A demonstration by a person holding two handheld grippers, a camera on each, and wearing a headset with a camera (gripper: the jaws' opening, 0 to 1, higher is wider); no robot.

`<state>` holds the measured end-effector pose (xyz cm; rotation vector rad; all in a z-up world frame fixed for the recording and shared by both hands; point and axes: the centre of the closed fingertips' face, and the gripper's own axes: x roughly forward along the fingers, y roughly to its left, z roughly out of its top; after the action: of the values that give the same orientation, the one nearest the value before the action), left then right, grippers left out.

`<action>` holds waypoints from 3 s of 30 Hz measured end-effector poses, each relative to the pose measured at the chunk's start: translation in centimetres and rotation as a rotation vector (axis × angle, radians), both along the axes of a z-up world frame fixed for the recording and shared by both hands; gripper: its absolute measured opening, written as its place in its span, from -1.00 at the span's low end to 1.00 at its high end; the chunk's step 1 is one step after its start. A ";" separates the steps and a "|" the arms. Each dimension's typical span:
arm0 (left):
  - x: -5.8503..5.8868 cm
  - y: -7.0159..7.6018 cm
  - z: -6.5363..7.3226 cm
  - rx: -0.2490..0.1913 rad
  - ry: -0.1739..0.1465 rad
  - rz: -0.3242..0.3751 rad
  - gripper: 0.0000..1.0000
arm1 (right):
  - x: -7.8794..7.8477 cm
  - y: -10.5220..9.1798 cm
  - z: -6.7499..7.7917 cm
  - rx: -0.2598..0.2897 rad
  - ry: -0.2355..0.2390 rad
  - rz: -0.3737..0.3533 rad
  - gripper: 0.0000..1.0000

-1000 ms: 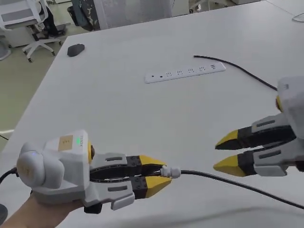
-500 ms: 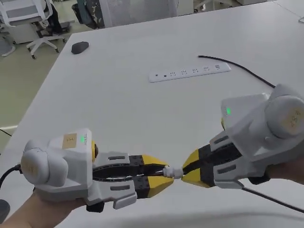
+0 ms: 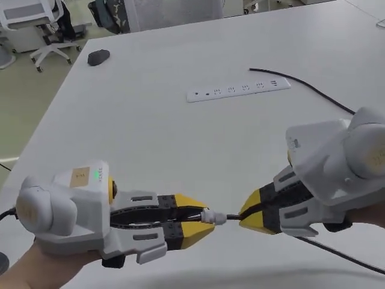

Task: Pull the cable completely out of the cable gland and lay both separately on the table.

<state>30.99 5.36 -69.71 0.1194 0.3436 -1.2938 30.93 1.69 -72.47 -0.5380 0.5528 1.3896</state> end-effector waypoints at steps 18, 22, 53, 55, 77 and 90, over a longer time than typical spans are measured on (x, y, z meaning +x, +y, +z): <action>0.4 3.1 0.9 -0.006 -0.011 0.088 -0.71 | 1.3 -6.2 -1.0 -0.067 0.008 -0.151 -1.00; 0.3 3.8 1.0 -0.006 -0.010 0.108 -0.71 | 1.4 -6.8 -0.9 -0.068 0.011 -0.170 -1.00; -2.7 14.8 -0.3 -0.058 0.002 0.417 -0.71 | 3.9 0.9 0.7 0.005 0.051 -0.201 -1.00; -3.0 15.3 -0.6 -0.066 0.004 0.440 -0.71 | 4.1 2.1 0.8 0.007 0.039 -0.195 -1.00; -4.0 20.4 -5.9 -0.101 0.051 0.630 -0.71 | 6.2 15.7 0.0 0.170 0.143 -0.212 -1.00; -4.5 22.1 -9.5 -0.109 0.096 0.698 -0.71 | 4.6 21.3 -4.4 0.147 0.198 -0.171 -1.00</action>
<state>26.49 27.42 -79.22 -0.1479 0.3536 -0.6249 35.58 22.95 -76.83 -0.2307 0.6353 1.3154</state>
